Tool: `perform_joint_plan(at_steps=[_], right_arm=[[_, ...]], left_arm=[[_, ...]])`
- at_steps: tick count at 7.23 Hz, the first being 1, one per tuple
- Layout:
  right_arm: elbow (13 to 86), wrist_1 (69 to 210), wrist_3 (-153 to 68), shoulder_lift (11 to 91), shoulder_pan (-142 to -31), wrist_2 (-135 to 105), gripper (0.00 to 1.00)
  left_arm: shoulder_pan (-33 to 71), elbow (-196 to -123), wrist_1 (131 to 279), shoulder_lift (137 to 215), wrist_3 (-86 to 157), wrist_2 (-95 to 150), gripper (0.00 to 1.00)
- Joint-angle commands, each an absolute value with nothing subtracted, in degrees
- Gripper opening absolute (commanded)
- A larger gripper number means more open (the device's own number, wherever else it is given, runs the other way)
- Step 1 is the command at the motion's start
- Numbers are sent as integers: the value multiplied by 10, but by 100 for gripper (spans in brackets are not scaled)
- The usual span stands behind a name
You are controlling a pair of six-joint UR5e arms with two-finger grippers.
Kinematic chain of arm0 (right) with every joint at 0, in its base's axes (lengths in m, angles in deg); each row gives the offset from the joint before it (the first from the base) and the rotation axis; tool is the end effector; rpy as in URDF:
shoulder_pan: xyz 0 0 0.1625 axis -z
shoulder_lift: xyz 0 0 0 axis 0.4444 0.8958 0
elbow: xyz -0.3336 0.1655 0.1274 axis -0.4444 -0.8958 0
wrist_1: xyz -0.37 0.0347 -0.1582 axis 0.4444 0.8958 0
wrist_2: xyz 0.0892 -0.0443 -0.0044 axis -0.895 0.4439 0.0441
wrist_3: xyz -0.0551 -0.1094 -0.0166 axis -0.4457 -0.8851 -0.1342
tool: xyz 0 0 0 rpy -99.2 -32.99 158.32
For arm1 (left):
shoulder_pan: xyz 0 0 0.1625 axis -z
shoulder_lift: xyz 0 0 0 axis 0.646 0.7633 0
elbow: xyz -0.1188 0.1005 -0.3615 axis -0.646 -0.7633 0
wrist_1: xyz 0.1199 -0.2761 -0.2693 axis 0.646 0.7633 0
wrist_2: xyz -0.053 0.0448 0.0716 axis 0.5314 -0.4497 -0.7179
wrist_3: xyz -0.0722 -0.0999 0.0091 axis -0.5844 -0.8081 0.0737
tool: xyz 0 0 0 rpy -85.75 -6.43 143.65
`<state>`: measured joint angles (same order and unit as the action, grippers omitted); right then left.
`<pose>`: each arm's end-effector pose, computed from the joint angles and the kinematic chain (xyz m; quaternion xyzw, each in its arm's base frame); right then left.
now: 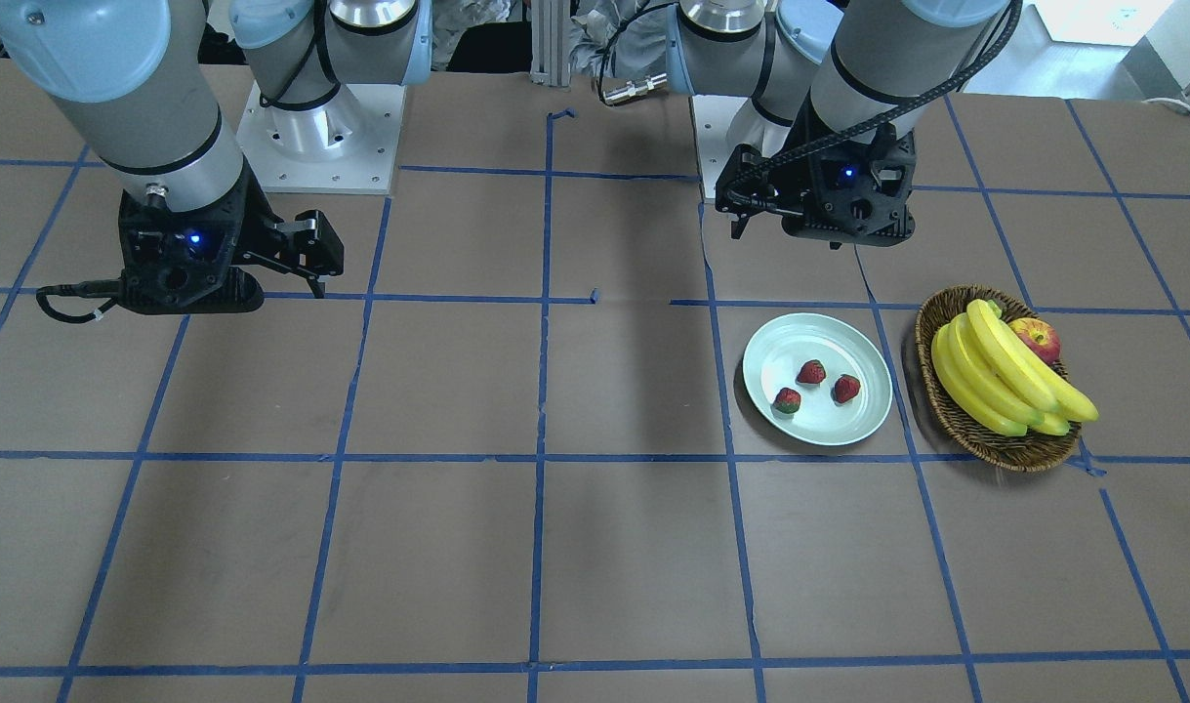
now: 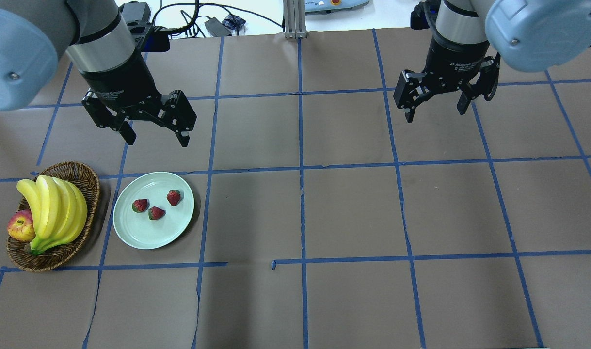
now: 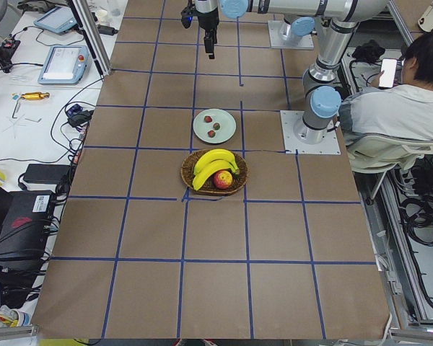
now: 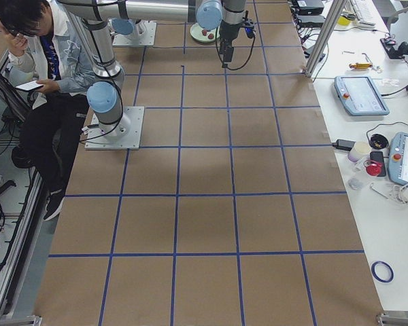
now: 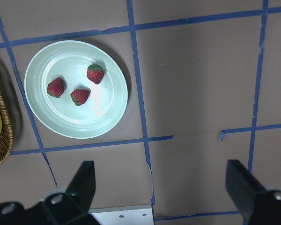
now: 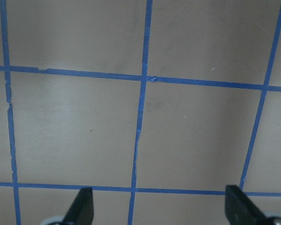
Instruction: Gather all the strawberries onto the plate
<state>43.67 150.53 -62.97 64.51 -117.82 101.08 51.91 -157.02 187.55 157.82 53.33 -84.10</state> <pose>0.1389 -0.5084 0.3957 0.0467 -0.9971 -0.0538 0.0282 -0.1505 -0.4644 0.4208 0.0443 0.9964 0.0721 0.0010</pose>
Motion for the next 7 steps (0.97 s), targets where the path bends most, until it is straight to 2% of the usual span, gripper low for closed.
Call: perform_joint_plan(at_steps=[1,3,7], right_arm=[[427,1503,-627,647,-1179,1009,100],[427,1499,-623,676,-1181,1009,100],[427,1497,-623,678,-1181,1009,100]], left_arm=[[516,-1586,1874,1577,533,-835,100],[513,-1593,1860,1587,538,-834,100],[513,-1601,1828,1590,537,-837,100]])
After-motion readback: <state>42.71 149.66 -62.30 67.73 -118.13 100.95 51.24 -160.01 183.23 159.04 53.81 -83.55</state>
